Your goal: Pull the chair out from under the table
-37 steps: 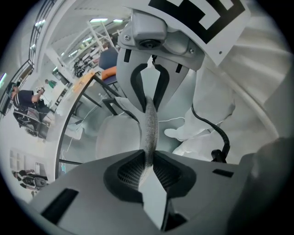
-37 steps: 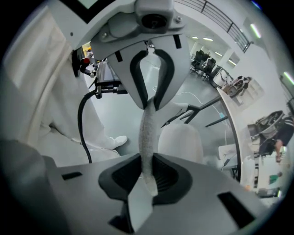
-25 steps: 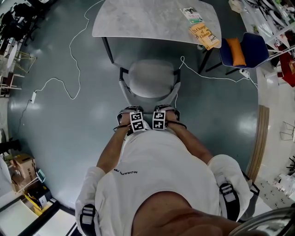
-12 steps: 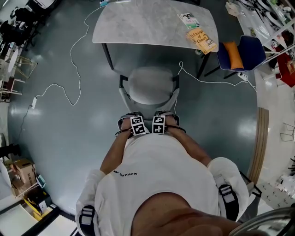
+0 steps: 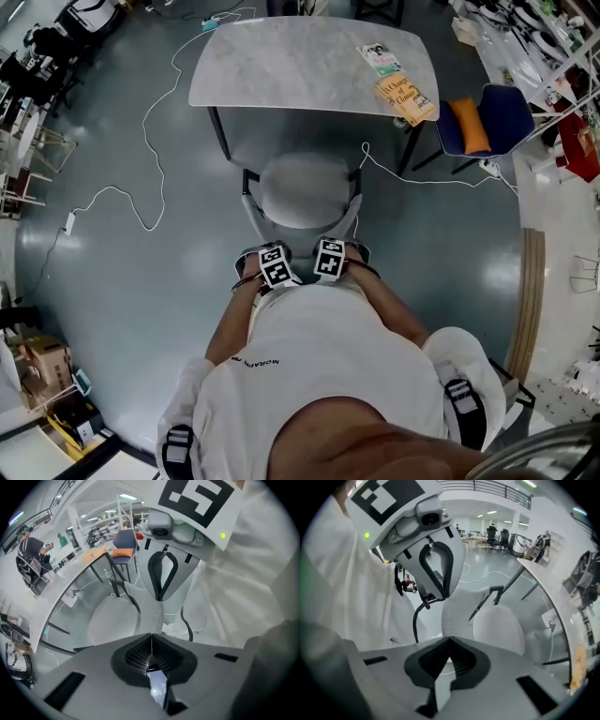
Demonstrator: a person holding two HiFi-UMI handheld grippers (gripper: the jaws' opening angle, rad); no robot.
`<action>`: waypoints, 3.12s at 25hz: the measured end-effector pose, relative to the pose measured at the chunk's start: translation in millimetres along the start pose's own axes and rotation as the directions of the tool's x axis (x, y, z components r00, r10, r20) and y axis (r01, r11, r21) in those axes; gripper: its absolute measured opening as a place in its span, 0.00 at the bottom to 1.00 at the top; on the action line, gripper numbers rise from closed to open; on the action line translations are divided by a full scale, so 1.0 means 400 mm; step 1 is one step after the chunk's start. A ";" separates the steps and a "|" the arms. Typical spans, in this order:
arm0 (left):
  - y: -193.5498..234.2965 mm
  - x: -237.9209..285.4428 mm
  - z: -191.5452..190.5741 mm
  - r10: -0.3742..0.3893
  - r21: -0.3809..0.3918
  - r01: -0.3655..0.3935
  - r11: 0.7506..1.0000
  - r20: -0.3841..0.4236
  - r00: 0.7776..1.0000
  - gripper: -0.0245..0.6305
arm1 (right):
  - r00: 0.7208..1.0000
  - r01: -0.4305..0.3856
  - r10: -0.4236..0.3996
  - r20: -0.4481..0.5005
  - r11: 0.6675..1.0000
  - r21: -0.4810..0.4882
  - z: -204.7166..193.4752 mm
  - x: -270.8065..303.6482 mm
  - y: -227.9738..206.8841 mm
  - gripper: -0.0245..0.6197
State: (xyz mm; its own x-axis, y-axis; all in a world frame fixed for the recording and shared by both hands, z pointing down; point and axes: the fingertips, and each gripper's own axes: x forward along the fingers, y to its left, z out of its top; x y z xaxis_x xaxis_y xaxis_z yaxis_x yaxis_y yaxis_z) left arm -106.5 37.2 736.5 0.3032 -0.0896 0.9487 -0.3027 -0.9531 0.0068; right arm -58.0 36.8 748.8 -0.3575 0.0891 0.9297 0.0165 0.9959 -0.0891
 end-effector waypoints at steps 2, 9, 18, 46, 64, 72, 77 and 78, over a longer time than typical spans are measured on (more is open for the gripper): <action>0.018 -0.022 0.013 0.002 -0.030 -0.001 1.000 0.024 1.000 0.05 | 1.000 0.000 0.000 0.018 1.000 0.026 0.008 -0.021 -0.015 0.06; 0.060 -0.098 0.060 0.015 -0.195 0.005 0.981 0.098 0.995 0.04 | 0.983 0.017 -0.043 0.178 0.989 0.144 0.079 -0.133 -0.059 0.06; 0.152 -0.261 0.145 0.166 -0.342 -0.075 0.937 0.245 0.955 0.04 | 0.892 0.020 -0.146 0.427 0.958 0.286 0.215 -0.330 -0.121 0.06; 0.318 -0.815 0.400 0.690 -0.689 -0.175 0.703 0.601 0.404 0.04 | 0.348 0.079 -0.628 0.696 0.759 0.646 0.348 -0.886 -0.268 0.06; 0.319 -0.965 0.404 0.773 -0.753 -0.184 0.632 0.593 0.225 0.04 | 0.227 0.141 -0.674 0.703 0.737 0.661 0.403 -0.989 -0.251 0.06; 0.311 -1.002 0.408 0.781 -0.751 -0.213 0.625 0.595 0.192 0.04 | 0.194 0.167 -0.674 0.713 0.739 0.653 0.434 -1.011 -0.242 0.06; 0.304 -1.003 0.390 0.789 -0.760 -0.212 0.614 0.586 0.183 0.04 | 0.177 0.179 -0.678 0.714 0.735 0.654 0.441 -1.014 -0.232 0.06; 0.305 -1.005 0.389 0.791 -0.762 -0.212 0.611 0.584 0.181 0.04 | 0.174 0.183 -0.678 0.714 0.735 0.653 0.443 -1.017 -0.232 0.06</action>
State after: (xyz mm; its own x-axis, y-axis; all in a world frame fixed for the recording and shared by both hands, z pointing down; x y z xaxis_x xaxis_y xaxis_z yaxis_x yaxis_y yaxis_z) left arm -124.6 -88.1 306.7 0.3431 -0.9393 -0.0073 -0.9383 -0.3430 0.0438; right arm -79.5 -94.8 315.6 -0.7404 -0.6714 -0.0333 -0.6630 0.7375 -0.1284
